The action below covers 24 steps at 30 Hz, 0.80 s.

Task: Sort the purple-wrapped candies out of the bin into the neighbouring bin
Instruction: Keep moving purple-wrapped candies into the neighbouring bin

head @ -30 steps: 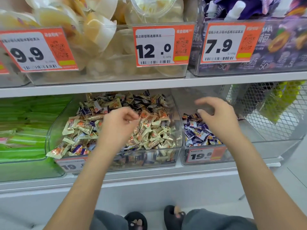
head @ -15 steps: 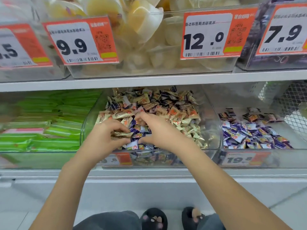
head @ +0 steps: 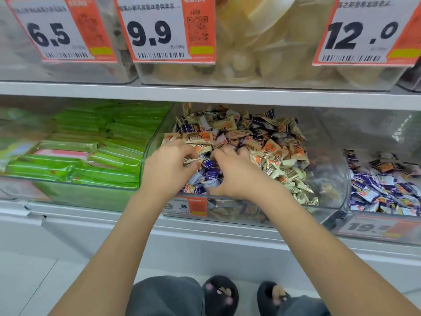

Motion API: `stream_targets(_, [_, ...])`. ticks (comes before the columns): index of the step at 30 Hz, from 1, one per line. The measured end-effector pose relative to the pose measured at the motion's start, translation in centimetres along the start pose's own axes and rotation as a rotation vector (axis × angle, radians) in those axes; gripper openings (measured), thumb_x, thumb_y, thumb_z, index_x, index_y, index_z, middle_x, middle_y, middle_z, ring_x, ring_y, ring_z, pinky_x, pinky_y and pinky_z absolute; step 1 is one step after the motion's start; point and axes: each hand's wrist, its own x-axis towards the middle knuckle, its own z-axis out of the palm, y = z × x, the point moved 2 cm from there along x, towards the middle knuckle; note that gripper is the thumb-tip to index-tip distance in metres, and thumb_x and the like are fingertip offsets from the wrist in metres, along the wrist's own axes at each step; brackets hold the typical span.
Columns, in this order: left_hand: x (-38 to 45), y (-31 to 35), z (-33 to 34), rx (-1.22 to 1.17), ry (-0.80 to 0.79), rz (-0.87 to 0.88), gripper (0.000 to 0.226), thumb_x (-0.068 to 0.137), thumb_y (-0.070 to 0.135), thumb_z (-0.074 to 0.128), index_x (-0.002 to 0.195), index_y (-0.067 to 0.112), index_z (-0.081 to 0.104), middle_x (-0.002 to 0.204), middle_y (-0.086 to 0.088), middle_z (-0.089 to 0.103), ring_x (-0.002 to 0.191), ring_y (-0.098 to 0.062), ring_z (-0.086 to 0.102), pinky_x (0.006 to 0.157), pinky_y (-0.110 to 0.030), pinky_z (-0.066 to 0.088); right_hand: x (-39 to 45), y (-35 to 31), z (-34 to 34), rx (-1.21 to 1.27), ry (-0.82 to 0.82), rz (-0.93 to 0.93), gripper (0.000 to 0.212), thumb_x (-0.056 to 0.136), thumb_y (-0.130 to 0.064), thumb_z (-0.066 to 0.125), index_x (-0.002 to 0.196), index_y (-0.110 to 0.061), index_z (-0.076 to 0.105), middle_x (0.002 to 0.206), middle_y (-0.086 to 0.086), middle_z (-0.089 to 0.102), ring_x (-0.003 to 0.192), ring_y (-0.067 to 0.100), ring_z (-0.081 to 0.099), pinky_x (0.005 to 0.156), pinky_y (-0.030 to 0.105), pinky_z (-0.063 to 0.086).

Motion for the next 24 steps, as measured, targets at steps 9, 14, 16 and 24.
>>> stream_targets(9, [-0.1, 0.1, 0.0, -0.027, 0.154, 0.024, 0.009, 0.083, 0.017, 0.067, 0.083, 0.008, 0.065, 0.093, -0.008, 0.061, 0.097, -0.029, 0.054, 0.071, -0.043, 0.048, 0.5, -1.2, -0.1, -0.091, 0.04, 0.023, 0.091, 0.064, -0.076, 0.063, 0.133, -0.021, 0.039, 0.135, 0.002, 0.046, 0.118, 0.036, 0.033, 0.087, 0.046, 0.045])
stream_targets(14, [-0.1, -0.1, 0.1, -0.025, 0.152, 0.034, 0.008, 0.082, 0.015, 0.066, 0.083, 0.008, 0.065, 0.091, -0.009, 0.06, 0.096, -0.03, 0.054, 0.07, -0.043, 0.047, 0.5, -0.9, 0.0, -0.038, 0.099, -0.092, 0.075, 0.069, -0.066, 0.068, 0.126, -0.028, 0.037, 0.117, 0.0, 0.058, 0.104, 0.034, 0.048, 0.074, 0.042, 0.049])
stream_targets(16, [-0.1, -0.1, 0.1, -0.019, 0.153, 0.031, 0.008, 0.081, 0.015, 0.066, 0.083, 0.007, 0.065, 0.092, -0.009, 0.061, 0.096, -0.029, 0.054, 0.07, -0.042, 0.047, 0.5, -0.8, 0.0, -0.057, 0.125, -0.146, 0.069, 0.074, -0.06, 0.068, 0.128, -0.029, 0.038, 0.106, 0.003, 0.06, 0.098, 0.033, 0.053, 0.07, 0.038, 0.048])
stream_targets(24, [-0.1, -0.2, 0.2, -0.04, 0.149, 0.037, 0.006, 0.08, 0.015, 0.067, 0.081, 0.01, 0.065, 0.091, -0.005, 0.062, 0.096, -0.026, 0.054, 0.069, -0.038, 0.047, 0.0, 0.6, -1.3, 0.433, 0.137, -0.14, 0.027, 0.078, -0.04, 0.074, 0.101, -0.035, 0.061, 0.09, -0.01, 0.063, 0.077, 0.006, 0.059, 0.066, 0.024, 0.049])
